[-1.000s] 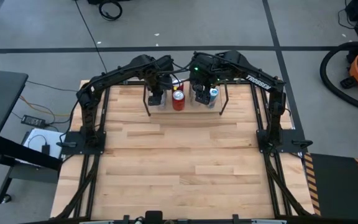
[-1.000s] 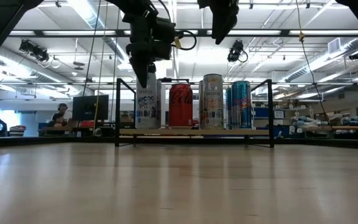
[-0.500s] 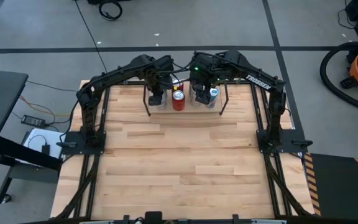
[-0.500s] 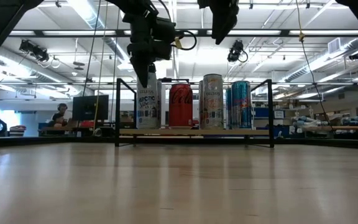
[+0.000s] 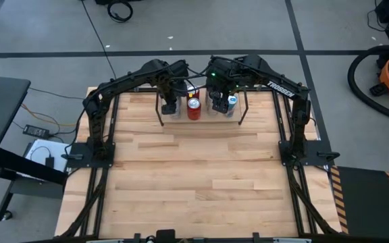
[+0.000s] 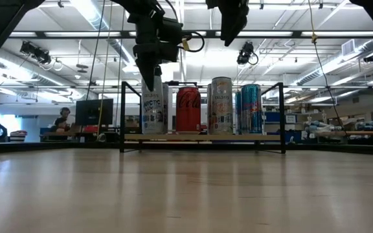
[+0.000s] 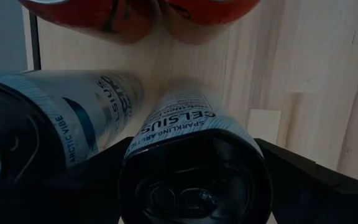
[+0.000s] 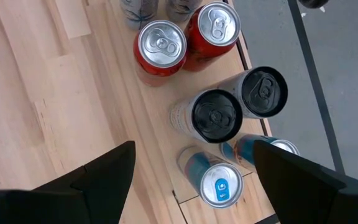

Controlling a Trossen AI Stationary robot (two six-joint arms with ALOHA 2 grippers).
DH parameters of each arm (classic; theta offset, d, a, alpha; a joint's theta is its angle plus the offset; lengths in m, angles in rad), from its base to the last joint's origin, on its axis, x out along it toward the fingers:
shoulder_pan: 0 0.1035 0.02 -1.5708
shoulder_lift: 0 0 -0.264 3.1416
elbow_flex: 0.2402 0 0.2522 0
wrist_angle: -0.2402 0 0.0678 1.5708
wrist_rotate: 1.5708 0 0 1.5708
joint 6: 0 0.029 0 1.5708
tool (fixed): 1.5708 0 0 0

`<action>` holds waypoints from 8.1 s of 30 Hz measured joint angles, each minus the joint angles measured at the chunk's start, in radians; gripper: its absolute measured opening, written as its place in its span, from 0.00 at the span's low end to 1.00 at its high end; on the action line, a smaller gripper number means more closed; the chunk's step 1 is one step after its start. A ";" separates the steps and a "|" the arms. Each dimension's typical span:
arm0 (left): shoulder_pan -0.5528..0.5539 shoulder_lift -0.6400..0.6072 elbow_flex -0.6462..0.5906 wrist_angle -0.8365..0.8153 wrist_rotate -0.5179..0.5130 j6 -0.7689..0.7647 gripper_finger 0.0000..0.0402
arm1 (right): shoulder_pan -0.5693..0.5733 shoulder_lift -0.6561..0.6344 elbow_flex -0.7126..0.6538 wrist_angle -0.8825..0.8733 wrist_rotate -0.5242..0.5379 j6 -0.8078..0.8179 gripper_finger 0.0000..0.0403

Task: Place canned beverage on shelf
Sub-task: Put the white-blue soda can aligned with the other white-blue soda can on the shelf, then return to Home Position

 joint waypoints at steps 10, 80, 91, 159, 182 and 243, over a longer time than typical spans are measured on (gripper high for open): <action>0.000 0.000 0.000 0.000 0.000 0.001 0.79 | 0.000 0.000 0.000 0.000 0.000 -0.011 0.83; 0.084 -0.015 0.047 -0.220 -0.044 -0.138 0.79 | -0.002 0.000 0.000 0.000 -0.045 -0.013 0.83; 0.066 -0.009 0.077 -0.234 -0.091 -0.158 0.79 | -0.004 0.000 0.000 0.000 -0.045 -0.025 0.83; -0.106 -0.823 -0.128 0.021 0.037 -0.342 0.79 | 0.534 -0.653 -0.260 0.054 0.530 0.373 0.83; -0.119 -1.390 -1.191 0.715 0.035 -0.468 0.79 | 0.706 -1.084 -1.704 1.425 0.103 0.134 0.83; -0.492 -1.415 -1.852 1.426 0.038 -0.445 0.79 | 0.706 -1.080 -2.302 2.059 -0.119 0.242 0.83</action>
